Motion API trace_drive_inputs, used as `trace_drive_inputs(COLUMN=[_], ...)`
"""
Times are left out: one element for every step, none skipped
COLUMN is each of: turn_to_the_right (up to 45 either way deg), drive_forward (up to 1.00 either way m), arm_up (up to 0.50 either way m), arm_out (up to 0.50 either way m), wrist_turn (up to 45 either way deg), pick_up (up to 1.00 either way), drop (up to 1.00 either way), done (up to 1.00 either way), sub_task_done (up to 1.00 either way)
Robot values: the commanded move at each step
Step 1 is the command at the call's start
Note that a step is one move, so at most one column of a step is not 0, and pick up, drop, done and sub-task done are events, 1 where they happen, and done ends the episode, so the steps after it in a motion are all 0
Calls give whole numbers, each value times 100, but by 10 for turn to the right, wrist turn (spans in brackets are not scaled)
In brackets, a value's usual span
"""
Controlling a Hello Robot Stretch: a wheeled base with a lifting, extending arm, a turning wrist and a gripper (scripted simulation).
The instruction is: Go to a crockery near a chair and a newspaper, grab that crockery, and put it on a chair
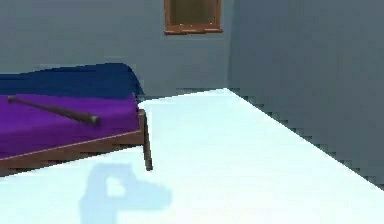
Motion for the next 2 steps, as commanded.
trace_drive_inputs(turn_to_the_right=[-450,-360], drive_forward=[0,0], arm_up=[0,0], arm_out=[0,0], wrist_turn=[0,0], pick_up=[0,0], drop=[0,0], done=[0,0], sub_task_done=[0,0])
